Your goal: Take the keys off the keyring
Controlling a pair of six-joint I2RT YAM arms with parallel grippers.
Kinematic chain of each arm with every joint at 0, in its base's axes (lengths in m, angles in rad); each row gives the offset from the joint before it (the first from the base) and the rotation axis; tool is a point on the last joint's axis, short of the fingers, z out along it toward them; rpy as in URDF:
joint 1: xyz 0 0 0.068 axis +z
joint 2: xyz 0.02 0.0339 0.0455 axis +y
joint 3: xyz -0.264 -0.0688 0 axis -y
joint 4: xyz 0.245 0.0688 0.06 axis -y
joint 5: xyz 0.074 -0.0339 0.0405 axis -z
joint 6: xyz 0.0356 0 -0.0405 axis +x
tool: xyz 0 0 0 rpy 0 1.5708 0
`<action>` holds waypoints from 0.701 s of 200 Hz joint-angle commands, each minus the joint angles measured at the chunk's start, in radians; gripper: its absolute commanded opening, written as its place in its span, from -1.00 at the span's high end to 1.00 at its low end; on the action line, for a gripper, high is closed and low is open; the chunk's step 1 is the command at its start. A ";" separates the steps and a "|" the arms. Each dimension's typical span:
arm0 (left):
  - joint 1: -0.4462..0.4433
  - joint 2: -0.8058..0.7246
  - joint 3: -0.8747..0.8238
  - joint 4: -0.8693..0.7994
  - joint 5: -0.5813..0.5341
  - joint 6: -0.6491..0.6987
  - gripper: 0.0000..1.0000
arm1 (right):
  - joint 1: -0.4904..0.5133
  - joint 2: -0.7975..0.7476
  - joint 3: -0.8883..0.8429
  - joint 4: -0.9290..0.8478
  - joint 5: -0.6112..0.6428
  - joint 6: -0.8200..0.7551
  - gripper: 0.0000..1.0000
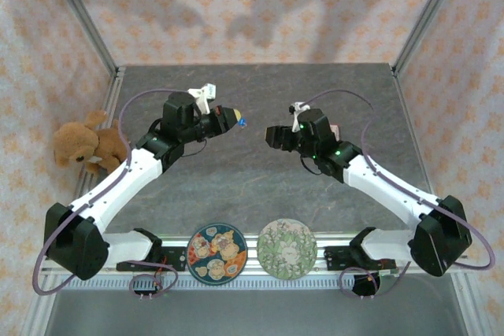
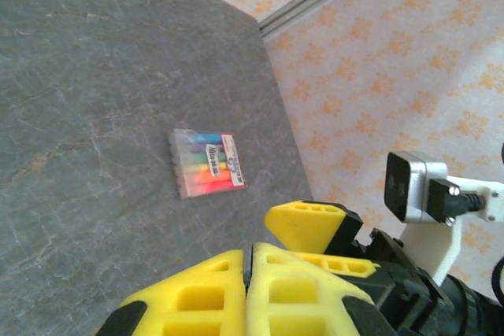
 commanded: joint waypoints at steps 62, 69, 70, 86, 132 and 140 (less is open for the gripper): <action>0.010 0.016 0.045 -0.007 0.007 -0.041 1.00 | -0.042 0.032 -0.040 0.392 -0.444 0.093 -0.29; 0.010 0.017 0.043 0.006 0.017 -0.051 1.00 | -0.042 0.031 -0.045 0.412 -0.453 0.097 -0.30; 0.010 0.016 0.043 0.008 0.018 -0.053 1.00 | -0.042 0.030 -0.046 0.414 -0.454 0.097 -0.30; 0.010 0.015 0.037 0.041 0.046 -0.078 1.00 | -0.042 0.030 -0.056 0.456 -0.477 0.101 -0.32; 0.010 0.008 0.027 0.105 0.094 -0.133 1.00 | -0.035 0.043 -0.071 0.546 -0.508 0.125 -0.35; 0.010 0.007 0.026 0.118 0.101 -0.144 1.00 | -0.032 0.047 -0.071 0.555 -0.509 0.126 -0.35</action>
